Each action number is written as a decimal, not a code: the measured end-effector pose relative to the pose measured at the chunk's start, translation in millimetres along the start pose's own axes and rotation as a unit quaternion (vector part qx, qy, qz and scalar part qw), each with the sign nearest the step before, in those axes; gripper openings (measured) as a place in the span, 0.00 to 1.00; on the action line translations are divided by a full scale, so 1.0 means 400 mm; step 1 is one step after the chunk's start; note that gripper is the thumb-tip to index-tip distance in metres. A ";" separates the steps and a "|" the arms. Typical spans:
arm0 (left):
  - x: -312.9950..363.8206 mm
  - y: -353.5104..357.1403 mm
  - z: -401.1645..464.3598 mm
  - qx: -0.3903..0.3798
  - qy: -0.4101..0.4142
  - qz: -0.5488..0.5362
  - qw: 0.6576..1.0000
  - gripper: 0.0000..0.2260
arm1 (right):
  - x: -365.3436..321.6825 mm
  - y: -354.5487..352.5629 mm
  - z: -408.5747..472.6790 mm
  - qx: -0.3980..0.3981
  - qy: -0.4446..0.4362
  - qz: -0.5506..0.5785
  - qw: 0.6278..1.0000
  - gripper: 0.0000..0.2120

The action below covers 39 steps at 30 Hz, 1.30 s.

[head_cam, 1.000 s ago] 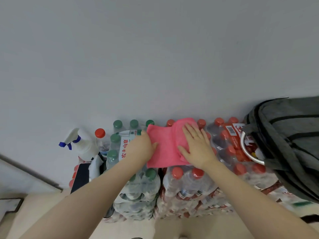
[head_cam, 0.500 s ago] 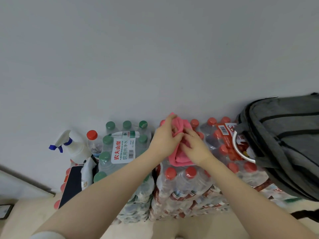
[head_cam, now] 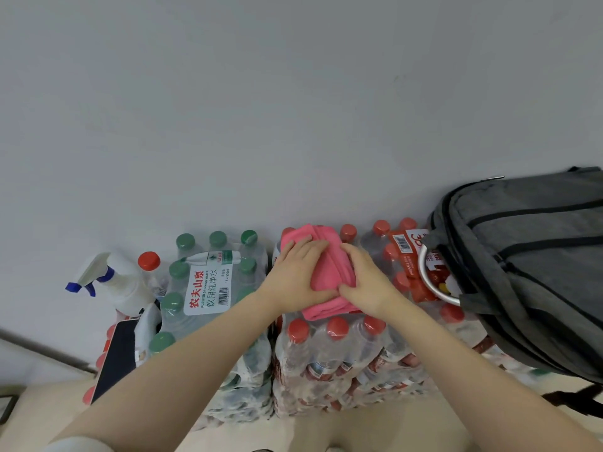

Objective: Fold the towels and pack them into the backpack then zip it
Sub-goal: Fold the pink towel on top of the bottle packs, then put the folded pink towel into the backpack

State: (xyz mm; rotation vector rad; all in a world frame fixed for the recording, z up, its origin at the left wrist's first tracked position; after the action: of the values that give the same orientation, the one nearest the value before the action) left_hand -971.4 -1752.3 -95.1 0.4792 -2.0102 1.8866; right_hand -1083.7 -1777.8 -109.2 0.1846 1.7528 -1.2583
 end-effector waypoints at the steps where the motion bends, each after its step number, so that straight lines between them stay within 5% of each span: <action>1: -0.003 0.006 0.005 -0.011 0.001 0.018 1.000 0.44 | 0.003 0.002 -0.007 -0.009 -0.012 -0.009 1.000 0.36; 8: 0.000 0.050 0.055 -0.076 0.024 0.144 0.986 0.56 | 0.002 0.011 -0.058 -0.021 -0.122 -0.110 0.986 0.21; 13: -0.001 0.055 0.079 -0.090 0.057 0.097 0.990 0.64 | 0.005 0.022 -0.060 -0.008 -0.107 -0.154 0.982 0.17; 20: 0.039 -0.008 -0.018 -0.044 0.165 -0.026 0.985 0.39 | -0.045 -0.015 -0.108 0.012 -0.068 -0.239 0.969 0.22; 24: 0.129 -0.025 -0.035 -0.037 0.233 -0.039 0.971 0.28 | -0.045 -0.126 -0.191 0.197 -0.049 -0.297 0.933 0.23; 27: 0.212 -0.011 -0.001 -0.039 0.268 -0.020 0.962 0.24 | -0.004 -0.221 -0.277 0.257 0.010 -0.394 0.882 0.19; 33: 0.409 0.056 0.099 -0.039 0.294 0.011 0.955 0.25 | 0.065 -0.316 -0.349 0.147 0.090 -0.543 0.822 0.33; 39: 0.535 0.118 0.207 -0.008 0.256 0.151 0.955 0.29 | 0.097 -0.382 -0.348 0.132 0.053 -0.597 0.790 0.29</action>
State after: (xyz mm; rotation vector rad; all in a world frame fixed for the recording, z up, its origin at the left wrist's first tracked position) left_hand -1184.2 -1834.7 -41.7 -0.3202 -1.8095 1.9049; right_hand -1277.6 -1751.1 -32.2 -0.8641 1.7618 -2.4125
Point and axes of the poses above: each hand's wrist, its own z-axis towards the middle knuckle, its own y-axis out of the palm, x = y × z, the point moved 7 cm from there along z, towards the middle knuckle, and after that the axes turned 13 degrees about -y, right-handed, at the moved point
